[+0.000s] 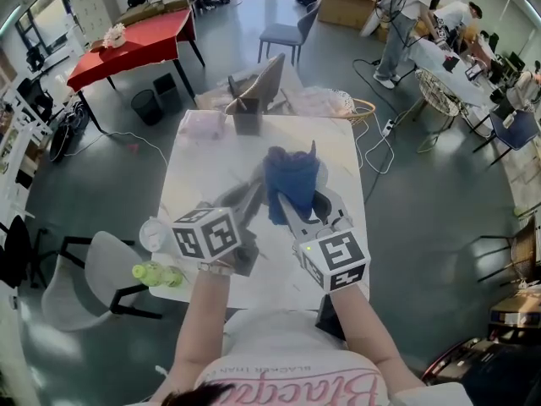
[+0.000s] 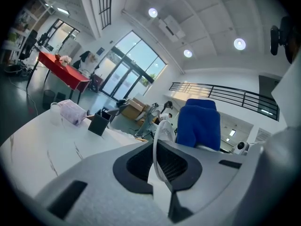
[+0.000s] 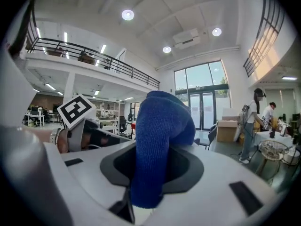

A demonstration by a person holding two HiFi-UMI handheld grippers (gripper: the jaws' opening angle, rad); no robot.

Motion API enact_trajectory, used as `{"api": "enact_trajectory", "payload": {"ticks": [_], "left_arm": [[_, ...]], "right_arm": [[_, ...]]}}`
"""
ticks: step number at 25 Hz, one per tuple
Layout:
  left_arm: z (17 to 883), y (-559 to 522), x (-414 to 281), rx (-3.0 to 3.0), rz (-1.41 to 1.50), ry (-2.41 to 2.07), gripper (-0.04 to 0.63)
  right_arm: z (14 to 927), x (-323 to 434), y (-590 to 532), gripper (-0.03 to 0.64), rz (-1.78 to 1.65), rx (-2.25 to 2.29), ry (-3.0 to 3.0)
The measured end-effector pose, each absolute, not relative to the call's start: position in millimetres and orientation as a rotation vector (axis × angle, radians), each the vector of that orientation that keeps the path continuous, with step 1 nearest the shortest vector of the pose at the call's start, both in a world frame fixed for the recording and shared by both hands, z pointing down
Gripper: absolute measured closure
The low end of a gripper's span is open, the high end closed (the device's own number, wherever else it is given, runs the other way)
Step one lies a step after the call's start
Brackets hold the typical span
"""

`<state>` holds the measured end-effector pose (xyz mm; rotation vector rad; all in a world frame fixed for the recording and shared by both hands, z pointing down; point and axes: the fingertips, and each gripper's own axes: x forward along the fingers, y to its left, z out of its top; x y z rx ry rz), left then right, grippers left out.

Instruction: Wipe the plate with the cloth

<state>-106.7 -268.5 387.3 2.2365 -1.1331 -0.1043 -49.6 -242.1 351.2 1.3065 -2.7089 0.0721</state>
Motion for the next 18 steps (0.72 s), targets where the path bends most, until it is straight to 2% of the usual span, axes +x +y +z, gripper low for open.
{"api": "enact_trajectory", "payload": {"ticks": [9, 18], "left_arm": [[393.1, -266.5, -108.2, 2.205, -0.11, -1.134, 0.577], [394.2, -265.8, -106.3, 2.22, -0.148, -1.085, 0.577]], "right_arm": [[390.8, -68.9, -237.5, 0.502, 0.108, 1.081, -2.636], [411.0, -23.1, -246.2, 0.5, 0.091, 1.136, -2.512]]}}
